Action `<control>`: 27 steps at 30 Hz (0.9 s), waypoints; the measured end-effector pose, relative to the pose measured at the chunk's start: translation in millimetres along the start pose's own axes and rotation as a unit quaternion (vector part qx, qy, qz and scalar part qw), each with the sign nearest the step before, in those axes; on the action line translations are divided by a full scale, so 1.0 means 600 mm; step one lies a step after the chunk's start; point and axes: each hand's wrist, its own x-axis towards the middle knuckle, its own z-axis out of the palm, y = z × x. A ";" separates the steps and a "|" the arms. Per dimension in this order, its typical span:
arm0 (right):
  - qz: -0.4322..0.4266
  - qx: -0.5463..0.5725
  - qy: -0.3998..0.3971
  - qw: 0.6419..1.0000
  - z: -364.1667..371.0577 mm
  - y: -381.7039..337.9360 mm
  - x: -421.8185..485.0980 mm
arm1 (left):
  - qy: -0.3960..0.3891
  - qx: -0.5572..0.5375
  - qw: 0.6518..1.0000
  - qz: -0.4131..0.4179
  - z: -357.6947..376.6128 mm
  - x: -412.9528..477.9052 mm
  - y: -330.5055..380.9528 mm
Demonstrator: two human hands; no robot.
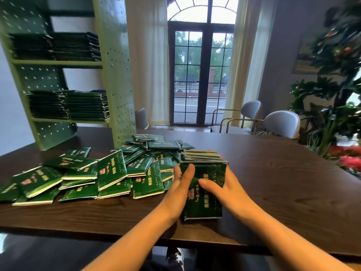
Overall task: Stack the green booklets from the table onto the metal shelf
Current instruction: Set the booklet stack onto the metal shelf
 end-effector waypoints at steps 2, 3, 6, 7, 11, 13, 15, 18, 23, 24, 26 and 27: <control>0.020 0.008 -0.004 1.000 0.011 -0.017 0.011 | 0.000 0.019 1.000 -0.001 -0.012 -0.007 0.018; 0.030 0.015 -0.003 0.999 0.015 -0.024 0.019 | -0.001 0.037 0.999 -0.005 -0.018 -0.010 0.029; 0.057 0.036 -0.002 0.998 0.038 -0.053 0.050 | 0.000 0.115 0.993 -0.006 -0.050 -0.018 0.072; 0.069 0.049 -0.001 0.996 0.046 -0.062 0.056 | 0.007 0.123 0.992 -0.008 -0.058 -0.020 0.084; 0.096 0.115 0.009 0.989 0.093 -0.102 0.103 | 0.039 0.081 0.996 -0.013 -0.093 -0.018 0.148; 0.104 0.148 0.001 0.984 0.124 -0.131 0.136 | 0.056 0.060 0.997 0.000 -0.118 -0.016 0.183; 0.110 0.184 -0.014 0.977 0.144 -0.154 0.157 | 0.060 0.050 0.997 0.002 -0.133 -0.015 0.212; 0.114 0.211 -0.024 0.971 0.176 -0.188 0.197 | 0.075 0.051 0.996 0.001 -0.165 -0.011 0.256; 0.105 0.196 -0.029 0.975 0.228 -0.243 0.280 | 0.085 0.052 0.995 -0.020 -0.210 -0.004 0.351; 0.095 0.190 -0.031 0.977 0.241 -0.254 0.301 | 0.089 0.070 0.994 -0.015 -0.226 0.002 0.370; 0.073 0.179 -0.032 0.981 0.255 -0.273 0.330 | 0.101 0.103 0.990 -0.004 -0.243 0.010 0.401; 0.065 0.178 -0.034 0.981 0.260 -0.283 0.341 | 0.107 0.110 0.988 -0.004 -0.248 0.010 0.415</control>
